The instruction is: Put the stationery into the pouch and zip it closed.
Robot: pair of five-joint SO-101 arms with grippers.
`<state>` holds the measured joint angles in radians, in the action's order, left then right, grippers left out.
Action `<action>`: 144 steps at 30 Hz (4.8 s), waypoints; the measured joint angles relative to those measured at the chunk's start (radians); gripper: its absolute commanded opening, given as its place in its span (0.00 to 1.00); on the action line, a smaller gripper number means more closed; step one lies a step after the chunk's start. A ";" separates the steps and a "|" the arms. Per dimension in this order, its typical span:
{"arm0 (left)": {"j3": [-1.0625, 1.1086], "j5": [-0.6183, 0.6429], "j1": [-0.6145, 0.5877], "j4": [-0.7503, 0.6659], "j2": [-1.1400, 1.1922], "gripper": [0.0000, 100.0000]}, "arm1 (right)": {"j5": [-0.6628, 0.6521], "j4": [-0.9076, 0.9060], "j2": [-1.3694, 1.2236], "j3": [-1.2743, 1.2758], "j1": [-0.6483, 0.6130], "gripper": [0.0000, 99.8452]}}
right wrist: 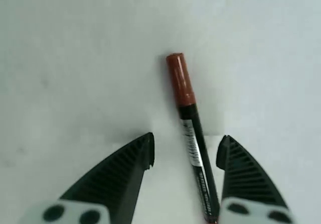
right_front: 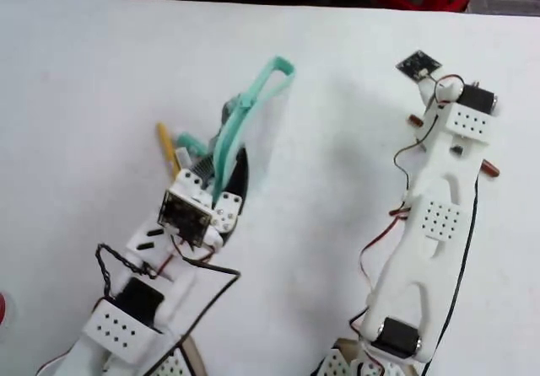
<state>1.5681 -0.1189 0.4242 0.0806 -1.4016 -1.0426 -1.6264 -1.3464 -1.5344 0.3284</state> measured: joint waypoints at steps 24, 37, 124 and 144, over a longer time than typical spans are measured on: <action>0.000 0.000 0.000 0.000 0.000 0.02 | 0.098 -0.087 0.092 -0.112 -0.012 0.02; 0.000 0.000 0.000 0.000 0.000 0.02 | 0.292 -0.094 0.689 0.388 -0.092 0.02; 0.000 0.000 -0.002 -0.002 -0.002 0.03 | 1.260 0.526 1.663 1.416 -0.672 0.22; 0.000 0.000 -0.002 -0.002 -0.002 0.03 | 1.191 0.525 1.617 1.416 -0.703 0.10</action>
<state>1.5681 -0.1189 0.4227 0.0790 -1.4032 0.1481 -1.1017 0.2708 -0.1181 -0.3744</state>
